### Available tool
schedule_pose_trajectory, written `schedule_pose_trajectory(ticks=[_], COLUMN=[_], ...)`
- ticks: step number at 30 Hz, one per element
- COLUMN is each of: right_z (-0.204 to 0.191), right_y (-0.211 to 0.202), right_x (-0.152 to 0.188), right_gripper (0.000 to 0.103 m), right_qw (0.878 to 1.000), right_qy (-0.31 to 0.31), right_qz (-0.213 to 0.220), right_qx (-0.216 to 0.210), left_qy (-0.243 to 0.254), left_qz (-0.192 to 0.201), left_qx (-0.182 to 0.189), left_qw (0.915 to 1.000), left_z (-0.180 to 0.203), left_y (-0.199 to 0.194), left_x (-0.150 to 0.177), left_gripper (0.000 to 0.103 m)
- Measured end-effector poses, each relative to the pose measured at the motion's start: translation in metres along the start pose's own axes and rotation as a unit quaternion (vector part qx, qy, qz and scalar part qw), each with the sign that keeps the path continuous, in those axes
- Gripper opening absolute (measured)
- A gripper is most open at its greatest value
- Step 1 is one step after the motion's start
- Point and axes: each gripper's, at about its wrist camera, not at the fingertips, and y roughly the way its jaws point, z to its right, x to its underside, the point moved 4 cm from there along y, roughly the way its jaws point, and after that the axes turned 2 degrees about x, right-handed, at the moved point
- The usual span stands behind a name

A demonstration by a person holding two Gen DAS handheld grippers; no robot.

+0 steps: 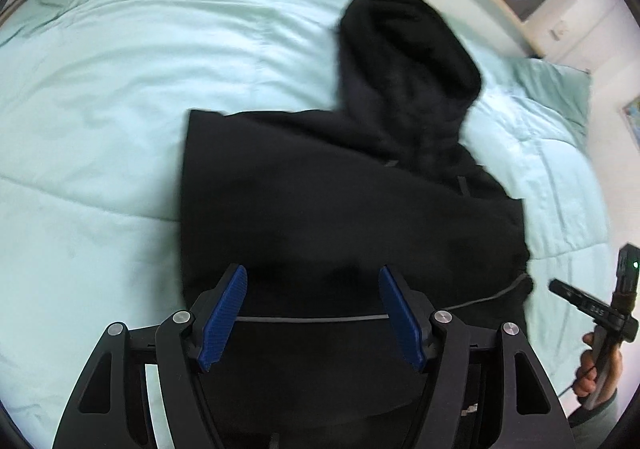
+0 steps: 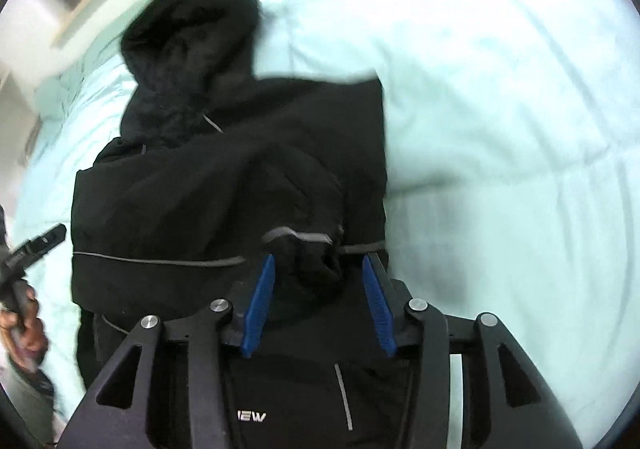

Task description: Fold large clothes

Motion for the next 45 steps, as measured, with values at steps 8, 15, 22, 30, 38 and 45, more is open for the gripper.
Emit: schedule_pose_trajectory(ticks=[8, 15, 22, 30, 38, 45], right_z=[-0.040, -0.045, -0.051, -0.050, -0.056, -0.039], right_y=[0.100, 0.103, 0.042, 0.095, 0.017, 0.065], right_x=[0.002, -0.012, -0.013, -0.009, -0.108, -0.248], right_gripper=[0.049, 0.049, 0.050, 0.050, 0.050, 0.051], right_qw=[0.989, 0.986, 0.995, 0.987, 0.995, 0.997], right_qy=[-0.103, -0.101, -0.087, -0.099, -0.098, 0.037], right_qz=[-0.039, -0.070, -0.041, -0.113, 0.008, 0.070], right_qx=[0.094, 0.113, 0.037, 0.062, 0.015, -0.025], left_qy=[0.064, 0.081, -0.010, 0.011, 0.048, 0.075], left_qz=[-0.042, -0.042, 0.010, -0.043, 0.068, 0.104], left_qx=[-0.076, -0.104, 0.015, -0.096, -0.061, -0.042], left_qw=[0.9942, 0.9904, 0.9998, 0.9944, 0.9947, 0.9908], left_z=[0.001, 0.006, -0.016, -0.050, -0.017, 0.033], left_y=[0.064, 0.065, -0.006, 0.034, -0.030, 0.024], left_x=[0.012, 0.010, -0.008, 0.005, -0.087, -0.217], left_gripper=[0.070, 0.075, 0.075, 0.075, 0.075, 0.075])
